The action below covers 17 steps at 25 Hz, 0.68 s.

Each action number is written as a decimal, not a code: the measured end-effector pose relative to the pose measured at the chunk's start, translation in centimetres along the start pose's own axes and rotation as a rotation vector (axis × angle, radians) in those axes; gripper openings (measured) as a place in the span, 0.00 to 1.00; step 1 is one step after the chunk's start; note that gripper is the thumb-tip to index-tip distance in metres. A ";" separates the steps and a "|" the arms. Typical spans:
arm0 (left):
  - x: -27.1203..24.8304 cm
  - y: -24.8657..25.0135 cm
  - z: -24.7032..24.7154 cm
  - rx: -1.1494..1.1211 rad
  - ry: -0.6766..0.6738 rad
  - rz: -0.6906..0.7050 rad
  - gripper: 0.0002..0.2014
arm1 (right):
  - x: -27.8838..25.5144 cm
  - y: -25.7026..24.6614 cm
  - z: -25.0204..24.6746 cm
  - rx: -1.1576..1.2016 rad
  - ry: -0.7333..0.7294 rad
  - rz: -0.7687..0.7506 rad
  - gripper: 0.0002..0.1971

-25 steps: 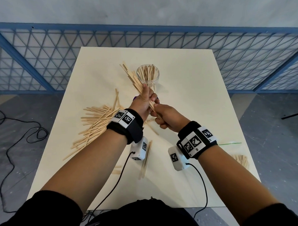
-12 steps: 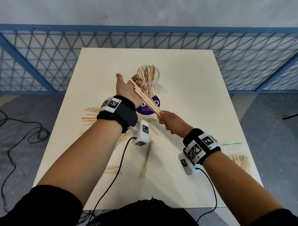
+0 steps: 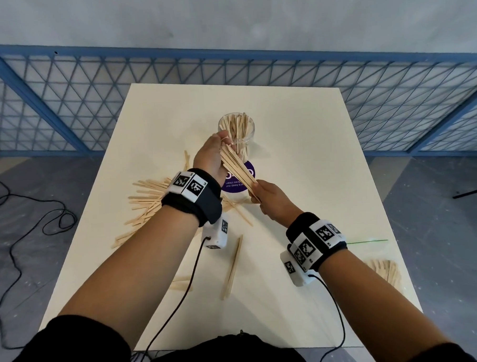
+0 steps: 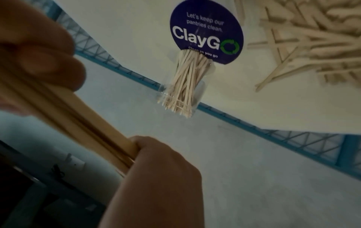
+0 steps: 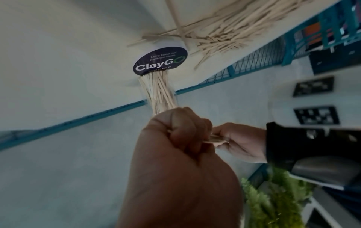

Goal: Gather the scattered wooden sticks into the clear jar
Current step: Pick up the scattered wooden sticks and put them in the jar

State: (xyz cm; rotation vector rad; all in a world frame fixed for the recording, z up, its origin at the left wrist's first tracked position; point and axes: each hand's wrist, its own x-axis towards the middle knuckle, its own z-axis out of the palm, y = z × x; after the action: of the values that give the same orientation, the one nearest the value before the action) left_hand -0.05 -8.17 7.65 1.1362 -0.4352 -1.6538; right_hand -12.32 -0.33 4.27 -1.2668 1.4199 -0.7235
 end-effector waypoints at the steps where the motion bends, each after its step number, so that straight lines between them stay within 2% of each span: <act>1: 0.1 -0.1 -0.2 -0.018 0.003 0.021 0.17 | 0.5 0.2 0.1 -0.003 0.016 0.001 0.18; 3: -0.1 -0.5 -0.4 0.027 -0.014 0.023 0.14 | 1.5 0.5 0.2 -0.031 0.030 0.015 0.18; 5: 0.1 -1.0 -0.2 0.200 -0.029 0.039 0.08 | 2.5 0.7 0.1 -0.147 0.041 0.011 0.16; 6: 0.3 -0.9 -0.2 0.318 -0.034 0.062 0.09 | 3.0 0.6 0.1 -0.268 0.049 -0.001 0.15; 9: 2.4 0.2 -0.3 0.538 0.019 0.096 0.23 | 4.8 -0.8 -0.4 -0.683 0.143 -0.060 0.16; 12: 4.5 2.1 0.6 0.448 0.090 0.111 0.20 | 7.6 -3.6 -1.4 -0.843 0.223 -0.170 0.15; 17: 8.5 5.8 2.7 0.372 0.143 0.253 0.20 | 13.3 -7.2 -2.7 -0.955 0.201 -0.256 0.15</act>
State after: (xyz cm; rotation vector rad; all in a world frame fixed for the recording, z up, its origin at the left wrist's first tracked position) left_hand 0.71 -18.67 9.33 1.3977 -0.7831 -1.2929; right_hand -11.11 -15.29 7.53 -2.1802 1.8774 -0.3164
